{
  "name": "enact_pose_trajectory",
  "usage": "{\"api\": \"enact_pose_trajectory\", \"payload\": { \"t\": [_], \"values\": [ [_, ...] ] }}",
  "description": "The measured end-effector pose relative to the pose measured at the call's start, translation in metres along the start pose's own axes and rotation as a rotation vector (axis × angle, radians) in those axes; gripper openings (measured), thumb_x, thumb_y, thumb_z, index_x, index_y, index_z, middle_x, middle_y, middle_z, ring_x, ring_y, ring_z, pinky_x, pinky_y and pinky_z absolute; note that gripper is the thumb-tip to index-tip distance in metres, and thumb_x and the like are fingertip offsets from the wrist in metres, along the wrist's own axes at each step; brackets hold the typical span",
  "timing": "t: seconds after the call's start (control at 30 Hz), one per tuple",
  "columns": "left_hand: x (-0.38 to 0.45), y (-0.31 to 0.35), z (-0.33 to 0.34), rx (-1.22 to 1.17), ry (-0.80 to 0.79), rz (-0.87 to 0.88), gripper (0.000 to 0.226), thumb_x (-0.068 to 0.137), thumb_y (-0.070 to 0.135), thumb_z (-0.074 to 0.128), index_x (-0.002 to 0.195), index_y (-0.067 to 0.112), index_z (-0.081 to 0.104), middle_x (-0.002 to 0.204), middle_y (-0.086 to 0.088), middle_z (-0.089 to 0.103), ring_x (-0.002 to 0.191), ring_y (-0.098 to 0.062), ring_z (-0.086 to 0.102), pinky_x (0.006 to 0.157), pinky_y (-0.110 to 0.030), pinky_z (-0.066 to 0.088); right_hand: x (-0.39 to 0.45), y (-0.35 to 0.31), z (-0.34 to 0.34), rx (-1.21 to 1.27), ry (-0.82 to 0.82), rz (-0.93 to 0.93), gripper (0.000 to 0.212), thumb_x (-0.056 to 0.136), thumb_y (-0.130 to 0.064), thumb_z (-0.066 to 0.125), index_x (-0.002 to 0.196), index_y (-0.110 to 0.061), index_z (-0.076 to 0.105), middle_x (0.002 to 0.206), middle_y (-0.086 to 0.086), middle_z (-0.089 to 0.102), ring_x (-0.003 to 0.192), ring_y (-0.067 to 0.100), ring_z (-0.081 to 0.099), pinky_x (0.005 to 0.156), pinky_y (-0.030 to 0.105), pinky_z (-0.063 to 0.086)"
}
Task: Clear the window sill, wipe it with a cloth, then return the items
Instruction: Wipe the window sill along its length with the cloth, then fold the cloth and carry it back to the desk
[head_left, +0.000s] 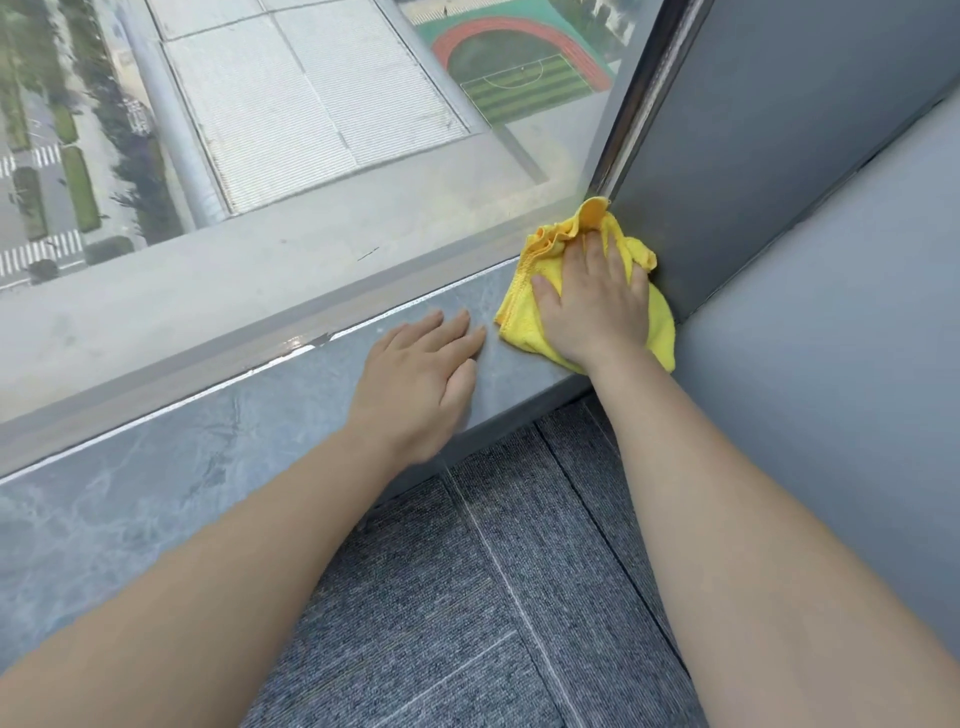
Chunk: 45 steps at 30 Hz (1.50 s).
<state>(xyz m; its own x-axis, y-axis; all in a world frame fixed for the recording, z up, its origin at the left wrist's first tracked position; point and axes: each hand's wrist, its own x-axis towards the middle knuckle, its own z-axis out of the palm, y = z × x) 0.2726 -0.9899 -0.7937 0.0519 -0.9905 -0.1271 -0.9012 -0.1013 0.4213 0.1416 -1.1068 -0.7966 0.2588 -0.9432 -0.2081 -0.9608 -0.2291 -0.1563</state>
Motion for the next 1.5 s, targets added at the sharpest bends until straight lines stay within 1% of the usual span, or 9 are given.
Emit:
{"api": "enact_pose_trajectory", "payload": {
  "t": [0.3, 0.5, 0.8, 0.87, 0.93, 1.0, 1.17, 1.27, 1.5],
  "values": [
    [-0.009, -0.002, -0.01, -0.169, 0.075, -0.047, 0.059, 0.081, 0.034, 0.022, 0.127, 0.007, 0.048, 0.144, -0.015, 0.041, 0.134, -0.028, 0.033, 0.109, -0.028, 0.018, -0.034, -0.014, 0.012, 0.015, -0.007, -0.122, 0.054, 0.098, -0.04, 0.022, 0.148, -0.023, 0.014, 0.16, -0.003, 0.004, 0.148, 0.02, -0.003, 0.117, 0.046, 0.001],
    [-0.035, 0.001, -0.011, -0.225, 0.123, -0.055, 0.08, 0.072, 0.051, 0.015, 0.13, 0.004, 0.043, 0.142, -0.017, 0.043, 0.13, -0.031, 0.038, 0.109, -0.037, 0.026, -0.075, -0.036, 0.024, 0.056, -0.013, -0.268, 0.05, 0.098, -0.037, 0.025, 0.147, -0.028, 0.02, 0.16, -0.007, 0.008, 0.148, 0.016, -0.001, 0.117, 0.043, 0.0],
    [-0.108, -0.012, -0.028, -0.419, 0.151, -0.183, 0.041, 0.096, 0.019, 0.032, 0.133, 0.003, 0.037, 0.143, -0.016, 0.039, 0.134, -0.025, 0.033, 0.099, -0.022, 0.019, -0.142, -0.059, 0.033, 0.389, -0.1, -0.305, 0.048, 0.097, -0.036, 0.029, 0.142, -0.019, 0.036, 0.155, 0.002, 0.029, 0.146, 0.014, 0.017, 0.117, 0.035, 0.009],
    [-0.126, -0.019, -0.033, -0.434, 0.171, -0.228, 0.04, 0.096, 0.021, 0.032, 0.132, 0.005, 0.039, 0.143, -0.016, 0.04, 0.133, -0.024, 0.034, 0.102, -0.024, 0.022, -0.158, -0.064, 0.033, 0.597, -0.144, -0.219, 0.041, 0.093, -0.039, 0.032, 0.109, -0.017, 0.063, 0.127, 0.01, 0.057, 0.123, 0.022, 0.045, 0.101, 0.033, 0.03],
    [-0.143, -0.025, -0.039, -0.462, 0.19, -0.229, 0.035, 0.096, 0.021, 0.032, 0.123, 0.008, 0.049, 0.137, -0.017, 0.047, 0.13, -0.025, 0.038, 0.1, -0.026, 0.026, -0.174, -0.072, 0.03, 0.89, -0.096, -0.107, 0.035, 0.095, -0.031, 0.039, 0.065, -0.016, 0.052, 0.074, 0.006, 0.054, 0.081, 0.022, 0.046, 0.075, 0.032, 0.031],
    [-0.157, -0.026, -0.05, -0.51, 0.19, -0.236, 0.026, 0.095, 0.026, 0.032, 0.099, 0.019, 0.056, 0.12, -0.02, 0.055, 0.121, -0.028, 0.044, 0.087, -0.029, 0.029, -0.185, -0.079, 0.022, 1.229, -0.052, 0.055, 0.034, 0.096, -0.021, 0.04, 0.066, -0.011, 0.052, 0.063, 0.004, 0.046, 0.067, 0.018, 0.043, 0.065, 0.032, 0.032],
    [-0.176, -0.02, -0.099, -0.754, 0.137, -0.347, 0.04, 0.095, 0.031, 0.031, 0.128, 0.011, 0.043, 0.141, -0.009, 0.043, 0.131, -0.023, 0.037, 0.103, -0.032, 0.027, -0.203, -0.105, -0.041, 1.826, -0.248, 0.256, 0.04, 0.095, -0.035, 0.03, 0.089, -0.012, 0.061, 0.092, 0.015, 0.062, 0.085, 0.03, 0.057, 0.073, 0.04, 0.047],
    [-0.187, 0.007, -0.154, -0.978, 0.093, -0.367, 0.026, 0.093, 0.035, 0.034, 0.107, 0.02, 0.05, 0.12, 0.001, 0.049, 0.123, -0.019, 0.043, 0.095, -0.029, 0.026, -0.222, -0.125, -0.107, 1.967, -0.31, 0.295, 0.044, 0.096, -0.037, 0.027, 0.097, -0.01, 0.062, 0.101, 0.014, 0.066, 0.092, 0.031, 0.059, 0.08, 0.042, 0.048],
    [-0.236, 0.067, -0.336, -1.248, 0.116, -0.445, 0.01, 0.082, 0.023, 0.059, 0.073, 0.018, 0.06, 0.076, 0.003, 0.065, 0.077, -0.013, 0.059, 0.076, -0.026, 0.045, -0.284, -0.178, -0.296, 1.836, -0.607, 0.192, 0.043, 0.097, -0.036, 0.023, 0.078, -0.013, 0.054, 0.053, 0.001, 0.068, 0.052, 0.014, 0.066, 0.055, 0.018, 0.053]
  ]
}}
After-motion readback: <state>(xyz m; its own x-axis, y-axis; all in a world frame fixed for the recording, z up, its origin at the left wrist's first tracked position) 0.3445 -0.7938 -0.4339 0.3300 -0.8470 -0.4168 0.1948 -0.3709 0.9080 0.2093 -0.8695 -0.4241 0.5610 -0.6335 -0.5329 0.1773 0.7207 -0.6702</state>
